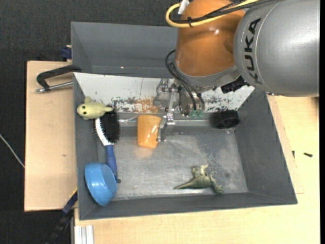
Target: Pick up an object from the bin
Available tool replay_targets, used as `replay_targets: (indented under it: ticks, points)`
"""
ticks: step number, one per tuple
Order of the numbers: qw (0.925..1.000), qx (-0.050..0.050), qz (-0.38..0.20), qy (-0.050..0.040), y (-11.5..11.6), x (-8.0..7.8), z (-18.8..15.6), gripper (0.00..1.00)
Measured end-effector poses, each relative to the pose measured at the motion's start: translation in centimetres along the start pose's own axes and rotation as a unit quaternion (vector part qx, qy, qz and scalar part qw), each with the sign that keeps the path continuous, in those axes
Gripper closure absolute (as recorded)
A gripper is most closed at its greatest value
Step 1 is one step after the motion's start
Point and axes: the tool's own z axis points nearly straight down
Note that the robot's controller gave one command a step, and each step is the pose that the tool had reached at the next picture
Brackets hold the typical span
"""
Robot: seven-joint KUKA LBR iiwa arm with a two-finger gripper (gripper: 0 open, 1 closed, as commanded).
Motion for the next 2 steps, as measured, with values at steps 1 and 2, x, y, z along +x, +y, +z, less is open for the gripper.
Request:
replay_targets:
  ticks: [1, 2]
  points:
    - [0.9944, -0.001, -0.105, -0.0102, -3.4, -1.2, 11.3, 0.0]
    - [0.9994, 0.0, -0.035, -0.0023, -2.7, -1.9, 9.8, 0.0]
